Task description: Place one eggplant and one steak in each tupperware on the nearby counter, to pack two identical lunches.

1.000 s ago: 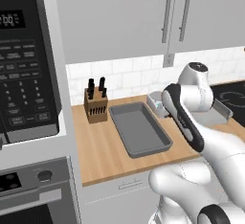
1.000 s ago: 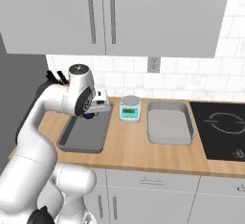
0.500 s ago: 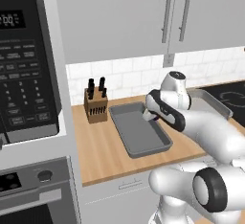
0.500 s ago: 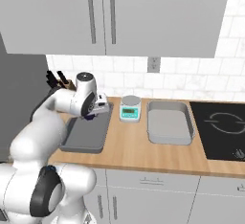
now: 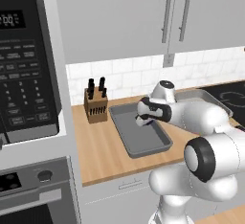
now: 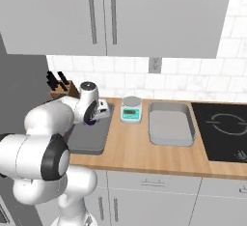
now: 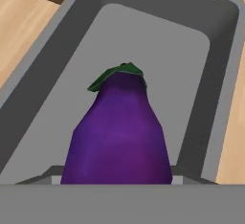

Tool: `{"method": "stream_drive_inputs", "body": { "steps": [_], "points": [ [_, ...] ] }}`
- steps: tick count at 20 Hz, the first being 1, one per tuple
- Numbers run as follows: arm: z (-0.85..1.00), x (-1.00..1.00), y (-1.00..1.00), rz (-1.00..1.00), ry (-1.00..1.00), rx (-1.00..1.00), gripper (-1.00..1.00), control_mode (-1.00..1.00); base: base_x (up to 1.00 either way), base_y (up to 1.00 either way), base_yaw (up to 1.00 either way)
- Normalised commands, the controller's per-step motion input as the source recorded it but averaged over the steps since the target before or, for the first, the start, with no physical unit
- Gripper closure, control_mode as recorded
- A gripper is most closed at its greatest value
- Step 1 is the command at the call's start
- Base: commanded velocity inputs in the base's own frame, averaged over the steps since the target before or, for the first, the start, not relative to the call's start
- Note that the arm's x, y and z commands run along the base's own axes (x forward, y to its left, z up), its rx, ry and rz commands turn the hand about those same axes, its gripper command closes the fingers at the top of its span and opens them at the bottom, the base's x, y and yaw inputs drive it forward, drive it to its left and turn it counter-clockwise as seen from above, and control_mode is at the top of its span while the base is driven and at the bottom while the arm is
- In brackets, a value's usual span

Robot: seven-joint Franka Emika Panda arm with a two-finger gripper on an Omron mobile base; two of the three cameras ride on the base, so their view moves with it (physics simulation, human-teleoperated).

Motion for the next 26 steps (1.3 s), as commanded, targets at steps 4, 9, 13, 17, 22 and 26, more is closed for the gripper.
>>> {"method": "stream_drive_inputs", "body": {
  "steps": [4,9,13,17,22,26],
  "points": [
    [-0.33,0.19,0.17,0.01,0.00,0.00,1.00,-1.00,0.00,0.00,0.00],
    [-0.24,0.09,0.03,0.00,0.00,0.00,1.00,-1.00,0.00,0.00,0.00],
    [-0.34,0.24,0.00,0.00,0.00,0.00,1.00,-1.00,0.00,0.00,0.00],
    [-0.14,0.30,0.00,0.00,-0.04,0.00,-1.00,-1.00,0.00,0.00,0.00],
    [0.07,0.22,0.00,0.00,-0.11,0.00,-1.00,-1.00,0.00,0.00,0.00],
    [0.46,-0.07,0.00,0.00,-0.02,0.00,-1.00,-1.00,0.00,0.00,0.00]
  ]
}}
